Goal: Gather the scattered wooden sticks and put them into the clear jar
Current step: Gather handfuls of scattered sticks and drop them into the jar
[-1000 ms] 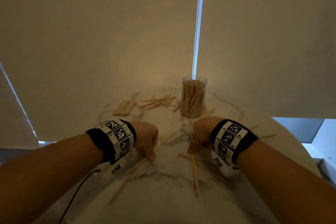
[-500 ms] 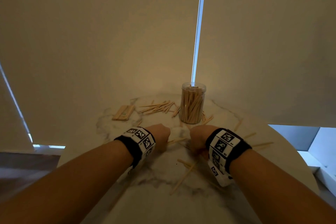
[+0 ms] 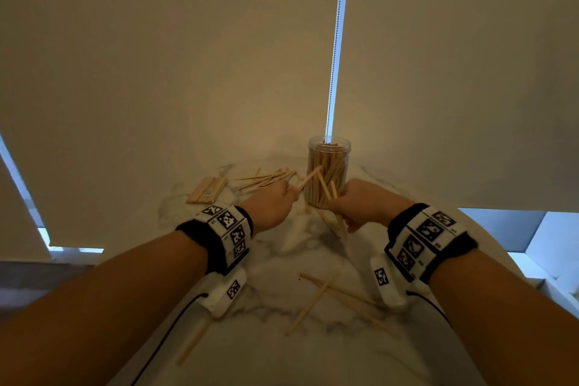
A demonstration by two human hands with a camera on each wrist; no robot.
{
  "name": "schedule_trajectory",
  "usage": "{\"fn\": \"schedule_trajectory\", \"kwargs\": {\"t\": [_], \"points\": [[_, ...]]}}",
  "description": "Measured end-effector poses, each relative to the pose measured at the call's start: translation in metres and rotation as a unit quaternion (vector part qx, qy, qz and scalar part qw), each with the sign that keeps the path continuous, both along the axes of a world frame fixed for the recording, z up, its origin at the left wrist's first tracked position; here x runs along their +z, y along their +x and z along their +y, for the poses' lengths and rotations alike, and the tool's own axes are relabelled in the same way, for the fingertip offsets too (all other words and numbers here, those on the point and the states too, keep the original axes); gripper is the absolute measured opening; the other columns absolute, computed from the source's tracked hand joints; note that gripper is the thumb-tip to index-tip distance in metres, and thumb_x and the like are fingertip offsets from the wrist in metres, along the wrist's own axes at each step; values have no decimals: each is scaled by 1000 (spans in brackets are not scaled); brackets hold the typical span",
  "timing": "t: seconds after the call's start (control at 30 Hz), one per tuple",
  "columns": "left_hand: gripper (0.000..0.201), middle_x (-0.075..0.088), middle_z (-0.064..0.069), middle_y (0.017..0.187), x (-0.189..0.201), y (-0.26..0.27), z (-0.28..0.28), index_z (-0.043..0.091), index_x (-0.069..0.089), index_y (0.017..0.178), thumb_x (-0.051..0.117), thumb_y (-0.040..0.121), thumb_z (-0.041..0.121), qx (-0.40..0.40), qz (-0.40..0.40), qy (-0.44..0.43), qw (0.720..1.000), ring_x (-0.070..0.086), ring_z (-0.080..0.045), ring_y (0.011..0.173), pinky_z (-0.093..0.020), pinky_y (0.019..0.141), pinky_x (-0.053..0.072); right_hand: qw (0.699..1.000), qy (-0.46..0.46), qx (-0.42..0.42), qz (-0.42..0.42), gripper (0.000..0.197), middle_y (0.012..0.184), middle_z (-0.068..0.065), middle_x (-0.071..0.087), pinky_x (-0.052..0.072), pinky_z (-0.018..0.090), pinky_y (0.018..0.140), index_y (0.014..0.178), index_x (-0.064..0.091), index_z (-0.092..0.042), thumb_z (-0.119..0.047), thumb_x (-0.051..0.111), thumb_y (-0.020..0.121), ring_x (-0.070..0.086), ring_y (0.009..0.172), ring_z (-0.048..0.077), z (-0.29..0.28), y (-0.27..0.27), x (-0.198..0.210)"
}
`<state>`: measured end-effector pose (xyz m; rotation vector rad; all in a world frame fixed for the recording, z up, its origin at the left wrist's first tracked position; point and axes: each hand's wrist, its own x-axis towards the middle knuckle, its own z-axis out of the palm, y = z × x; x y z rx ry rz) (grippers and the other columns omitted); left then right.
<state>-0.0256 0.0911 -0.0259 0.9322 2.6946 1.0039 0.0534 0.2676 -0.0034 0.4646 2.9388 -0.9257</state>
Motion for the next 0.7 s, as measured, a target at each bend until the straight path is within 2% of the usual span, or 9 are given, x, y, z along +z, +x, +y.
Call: {"fn": "schedule_trajectory", "kwargs": {"t": [0.1,0.17,0.23,0.33,0.47,0.53,0.57,0.63,0.7], "points": [[64,63,-14,99,14,17,10,7,58,113,31,98,64,0,-49,104,993,55,-19,74,-35,67,52,992,-88,45,81,16,71,10,67,63,41,71,81,68,-3,-16,62,88,66,63,20,-17,9,12],[55,63,-11,91,16,28,15,9,60,109,32,102,56,-33,-68,143,987,51,-16,63,-32,60,48,985,-101,79,120,8,79,13,71,63,34,68,86,70,-5,-8,63,88,68,66,19,-30,14,16],[44,63,-5,81,16,37,16,15,61,94,30,107,43,-34,-35,161,986,51,-14,58,-29,58,46,979,-115,75,150,9,79,14,72,62,32,66,83,69,-5,-5,64,90,69,66,20,-39,18,17],[46,69,-7,79,16,41,10,14,62,83,28,109,30,-21,31,145,989,59,-15,65,-28,64,44,978,-114,67,160,17,77,12,74,63,34,67,76,67,-4,-10,65,91,72,67,22,-47,25,17],[30,61,-3,80,17,37,-9,10,56,89,35,108,21,8,34,41,999,56,-16,68,-23,58,45,995,-33,87,46,20,76,7,75,61,28,65,76,70,-7,-24,77,84,71,67,16,-48,35,11],[28,58,-3,81,19,33,-26,13,52,85,35,107,15,-6,-9,-14,1000,53,-15,67,-22,58,46,992,71,95,-47,29,83,6,75,62,34,75,85,74,-8,-36,80,79,73,79,22,-43,38,2],[28,60,-4,89,20,31,-35,12,53,88,34,107,17,-20,-6,-74,997,54,-16,73,-25,64,45,984,117,99,-92,35,89,5,74,61,37,79,93,75,-11,-42,81,76,72,86,24,-41,40,-3],[33,62,-5,109,17,30,-56,11,59,101,33,108,30,-40,20,-210,977,55,-19,92,-29,80,42,962,186,114,-163,46,101,1,70,57,39,86,106,73,-19,-48,83,71,66,94,24,-42,44,-15],[49,63,-5,114,11,32,-74,12,61,111,40,101,55,-53,35,-325,944,58,-21,98,-32,85,44,945,232,131,-187,49,108,-1,67,52,36,86,111,71,-21,-46,83,71,61,100,22,-46,45,-23]]}}
